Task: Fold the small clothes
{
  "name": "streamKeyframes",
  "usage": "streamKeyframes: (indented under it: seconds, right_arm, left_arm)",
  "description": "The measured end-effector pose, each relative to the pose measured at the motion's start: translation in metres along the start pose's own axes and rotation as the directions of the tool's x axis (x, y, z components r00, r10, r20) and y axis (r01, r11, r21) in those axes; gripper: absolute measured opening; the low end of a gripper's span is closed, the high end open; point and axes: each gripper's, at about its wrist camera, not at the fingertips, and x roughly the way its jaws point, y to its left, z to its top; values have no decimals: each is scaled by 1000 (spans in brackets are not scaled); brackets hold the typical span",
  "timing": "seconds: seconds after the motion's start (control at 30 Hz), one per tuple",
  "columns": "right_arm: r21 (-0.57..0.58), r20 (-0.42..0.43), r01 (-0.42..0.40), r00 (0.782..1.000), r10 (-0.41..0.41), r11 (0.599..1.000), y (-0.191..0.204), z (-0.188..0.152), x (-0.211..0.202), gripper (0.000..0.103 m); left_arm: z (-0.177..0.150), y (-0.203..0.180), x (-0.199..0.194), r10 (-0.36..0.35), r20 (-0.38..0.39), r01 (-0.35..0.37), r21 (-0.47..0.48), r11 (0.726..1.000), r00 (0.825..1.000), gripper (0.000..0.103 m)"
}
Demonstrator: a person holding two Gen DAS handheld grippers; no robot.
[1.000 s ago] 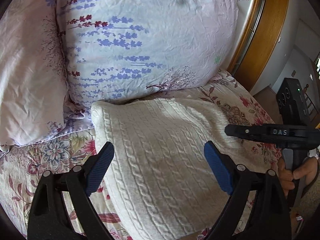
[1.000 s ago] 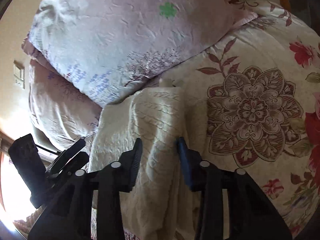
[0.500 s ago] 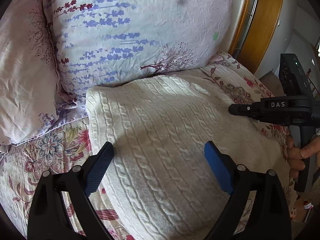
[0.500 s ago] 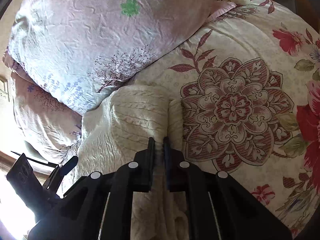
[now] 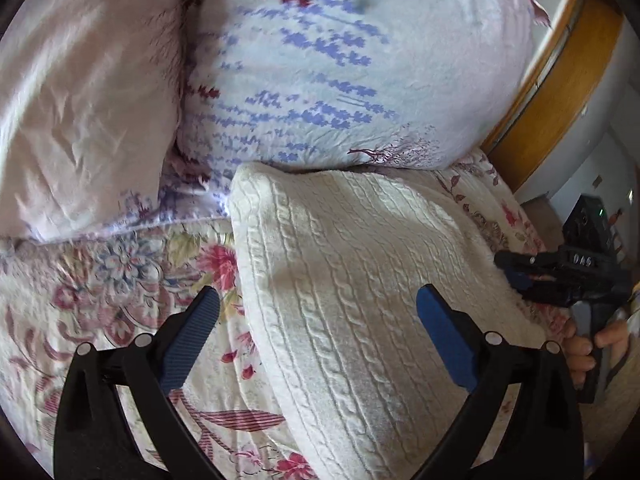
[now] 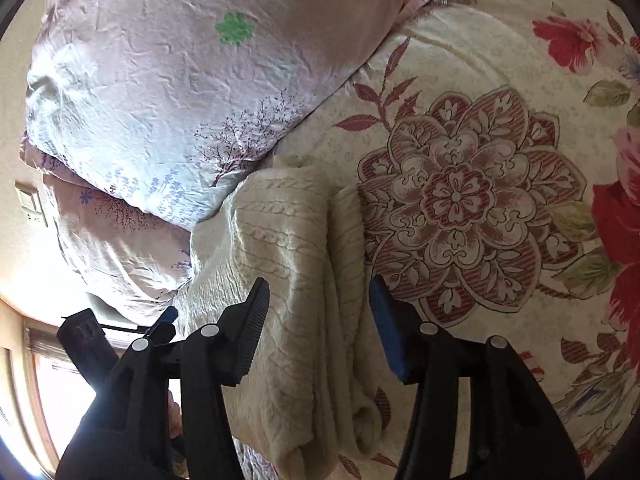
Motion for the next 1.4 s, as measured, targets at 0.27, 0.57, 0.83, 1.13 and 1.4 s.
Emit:
streamKeyframes:
  seconds: [0.27, 0.57, 0.83, 1.13, 1.4]
  right_arm:
    - [48, -99, -94, 990, 99, 994, -6, -4, 22, 60]
    - [24, -148, -137, 979, 139, 990, 3, -5, 34, 61]
    - [-92, -70, 34, 997, -41, 995, 31, -5, 38, 58]
    - [-39, -144, -103, 985, 96, 994, 29, -11, 59, 59]
    - [-70, -92, -45, 995, 39, 997, 33, -11, 54, 52]
  left_arm:
    - [4, 42, 26, -218, -90, 191, -247, 950, 972, 86]
    - [0, 34, 48, -262, -123, 218, -286, 933, 957, 78]
    - [2, 42, 48, -258, -119, 212, -301, 930, 959, 78]
    - [4, 34, 51, -256, -128, 209, -298, 931, 958, 77]
    - [3, 16, 47, -197, -144, 160, -234, 959, 970, 80]
